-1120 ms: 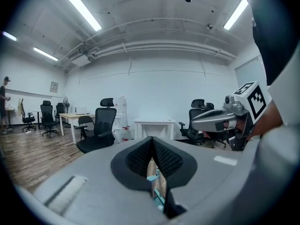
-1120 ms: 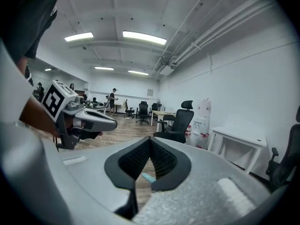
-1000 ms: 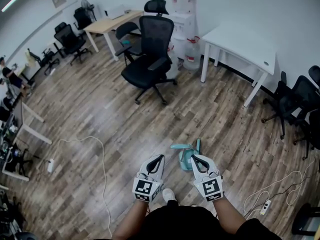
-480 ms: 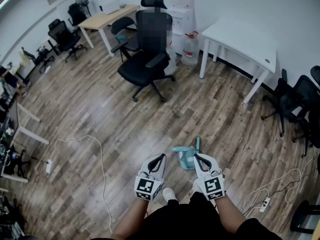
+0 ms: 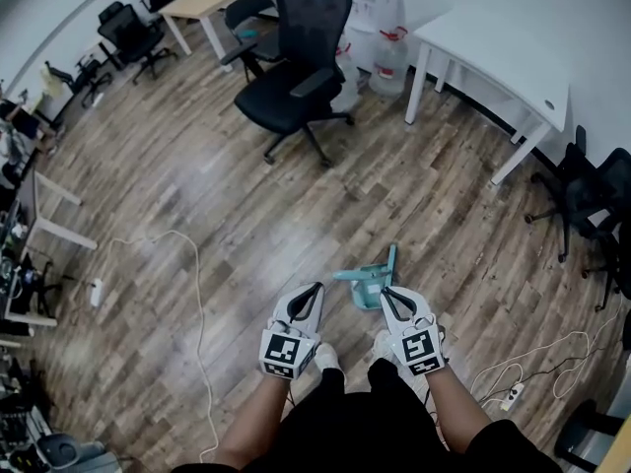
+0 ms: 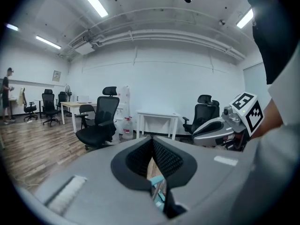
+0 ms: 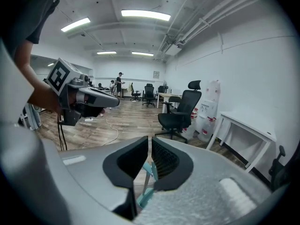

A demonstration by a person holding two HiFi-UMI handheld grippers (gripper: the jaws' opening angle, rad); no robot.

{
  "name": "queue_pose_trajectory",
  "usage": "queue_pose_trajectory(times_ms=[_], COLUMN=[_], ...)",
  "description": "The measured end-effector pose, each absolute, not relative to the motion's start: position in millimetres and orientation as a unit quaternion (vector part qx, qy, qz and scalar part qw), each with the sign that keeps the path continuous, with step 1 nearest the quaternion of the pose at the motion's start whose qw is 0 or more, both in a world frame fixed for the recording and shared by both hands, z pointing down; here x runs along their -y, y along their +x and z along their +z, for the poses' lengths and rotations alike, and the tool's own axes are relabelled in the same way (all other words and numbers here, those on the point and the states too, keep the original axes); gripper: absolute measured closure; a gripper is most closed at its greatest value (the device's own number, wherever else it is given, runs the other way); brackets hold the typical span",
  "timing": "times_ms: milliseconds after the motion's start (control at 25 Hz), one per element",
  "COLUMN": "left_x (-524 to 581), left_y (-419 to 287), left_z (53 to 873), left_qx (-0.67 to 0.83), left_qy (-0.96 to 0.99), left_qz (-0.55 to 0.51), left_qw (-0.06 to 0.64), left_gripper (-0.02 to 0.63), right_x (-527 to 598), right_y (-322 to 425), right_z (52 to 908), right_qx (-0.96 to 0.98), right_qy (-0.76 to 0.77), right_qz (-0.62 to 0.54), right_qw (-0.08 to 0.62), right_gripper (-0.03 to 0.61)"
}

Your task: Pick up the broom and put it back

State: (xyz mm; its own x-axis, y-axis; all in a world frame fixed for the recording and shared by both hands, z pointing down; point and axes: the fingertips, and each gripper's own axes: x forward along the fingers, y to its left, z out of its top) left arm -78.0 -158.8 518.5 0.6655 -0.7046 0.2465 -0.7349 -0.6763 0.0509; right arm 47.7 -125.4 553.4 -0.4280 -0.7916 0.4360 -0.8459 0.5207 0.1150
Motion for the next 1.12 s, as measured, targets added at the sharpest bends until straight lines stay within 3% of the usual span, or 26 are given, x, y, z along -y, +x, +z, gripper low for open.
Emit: queue_pose_trajectory(times_ms=[320,760,1120], left_x=[151.6,146.1,139.9], left_y=[-77.8,-71.4,-84.1], left_z=[555.5,595.5,614.0], left_qx=[0.412,0.415,0.43], left_qy=[0.892,0.883,0.869], left_qz=[0.152,0.184,0.202], left_qw=[0.105,0.119,0.141], left_gripper=[0.597,0.596,0.596], right_x=[134.9,159.1,171.3], right_y=[62.1,58.8,53.9], right_z=[620.7,692.4,720.0], right_qx=[0.844,0.847,0.848], right_qy=[0.432,0.367,0.35], right_qz=[0.069,0.056,0.056], right_qw=[0.31,0.38,0.394], right_gripper=[0.485,0.457,0.449])
